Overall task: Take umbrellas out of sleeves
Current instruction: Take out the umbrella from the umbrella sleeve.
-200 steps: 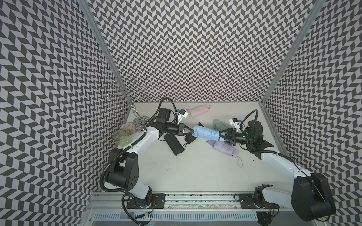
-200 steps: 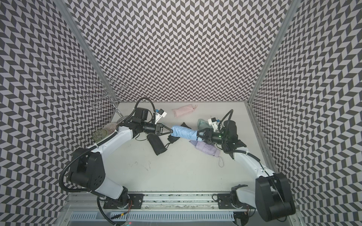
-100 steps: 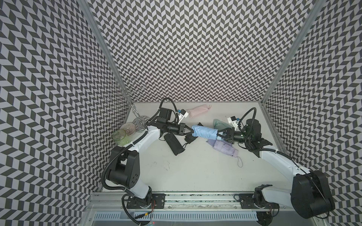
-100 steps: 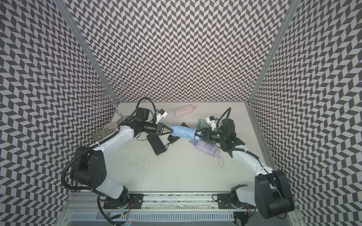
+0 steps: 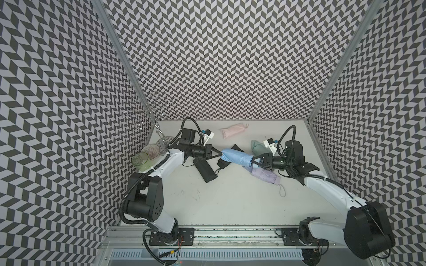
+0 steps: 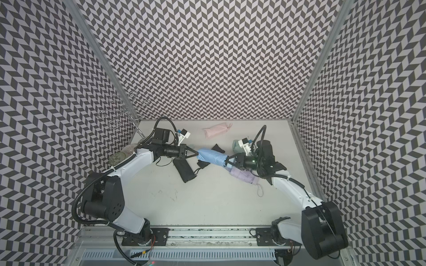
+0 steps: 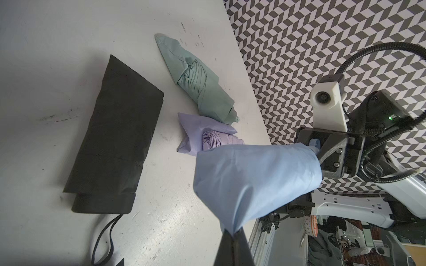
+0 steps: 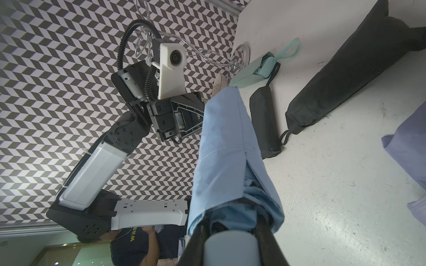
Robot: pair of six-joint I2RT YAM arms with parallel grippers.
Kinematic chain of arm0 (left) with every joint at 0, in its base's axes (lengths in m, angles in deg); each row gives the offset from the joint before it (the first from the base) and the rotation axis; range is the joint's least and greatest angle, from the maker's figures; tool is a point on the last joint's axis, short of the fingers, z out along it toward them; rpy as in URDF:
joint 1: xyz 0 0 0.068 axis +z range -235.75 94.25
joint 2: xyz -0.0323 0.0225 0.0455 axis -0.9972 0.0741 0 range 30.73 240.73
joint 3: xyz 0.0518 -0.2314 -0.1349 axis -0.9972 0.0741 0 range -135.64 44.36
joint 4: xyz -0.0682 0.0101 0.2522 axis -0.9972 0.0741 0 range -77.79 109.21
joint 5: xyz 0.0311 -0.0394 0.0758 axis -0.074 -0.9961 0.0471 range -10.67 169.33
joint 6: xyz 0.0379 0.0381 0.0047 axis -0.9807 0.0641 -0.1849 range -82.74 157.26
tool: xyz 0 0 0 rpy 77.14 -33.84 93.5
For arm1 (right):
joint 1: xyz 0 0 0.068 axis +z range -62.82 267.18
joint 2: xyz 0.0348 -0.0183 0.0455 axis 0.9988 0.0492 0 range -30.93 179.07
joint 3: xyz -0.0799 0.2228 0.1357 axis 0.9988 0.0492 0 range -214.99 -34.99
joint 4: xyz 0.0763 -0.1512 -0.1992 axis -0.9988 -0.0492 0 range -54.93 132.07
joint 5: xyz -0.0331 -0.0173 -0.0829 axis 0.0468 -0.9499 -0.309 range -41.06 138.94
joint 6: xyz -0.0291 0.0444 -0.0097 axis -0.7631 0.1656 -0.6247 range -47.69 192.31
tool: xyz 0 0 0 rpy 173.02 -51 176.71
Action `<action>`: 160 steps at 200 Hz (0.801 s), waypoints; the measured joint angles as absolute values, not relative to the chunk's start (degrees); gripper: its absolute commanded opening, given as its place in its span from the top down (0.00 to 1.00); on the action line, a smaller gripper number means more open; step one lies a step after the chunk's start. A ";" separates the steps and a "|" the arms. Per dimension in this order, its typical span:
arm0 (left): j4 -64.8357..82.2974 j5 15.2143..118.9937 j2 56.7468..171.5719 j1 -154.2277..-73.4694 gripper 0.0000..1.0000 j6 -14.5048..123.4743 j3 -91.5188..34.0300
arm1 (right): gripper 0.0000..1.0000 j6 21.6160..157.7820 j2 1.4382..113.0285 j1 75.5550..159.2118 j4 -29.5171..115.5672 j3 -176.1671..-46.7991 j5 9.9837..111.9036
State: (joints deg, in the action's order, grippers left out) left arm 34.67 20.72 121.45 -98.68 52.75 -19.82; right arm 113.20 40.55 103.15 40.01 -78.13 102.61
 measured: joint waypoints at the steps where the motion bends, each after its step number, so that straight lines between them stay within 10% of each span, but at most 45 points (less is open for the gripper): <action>1: 34.67 20.72 121.45 -98.66 1.00 52.75 -19.80 | 1.00 113.20 40.53 103.15 39.99 -78.13 102.61; 160: 35.20 36.09 121.51 -86.00 1.00 49.93 -10.40 | 1.00 111.93 24.68 90.12 32.25 -65.71 108.17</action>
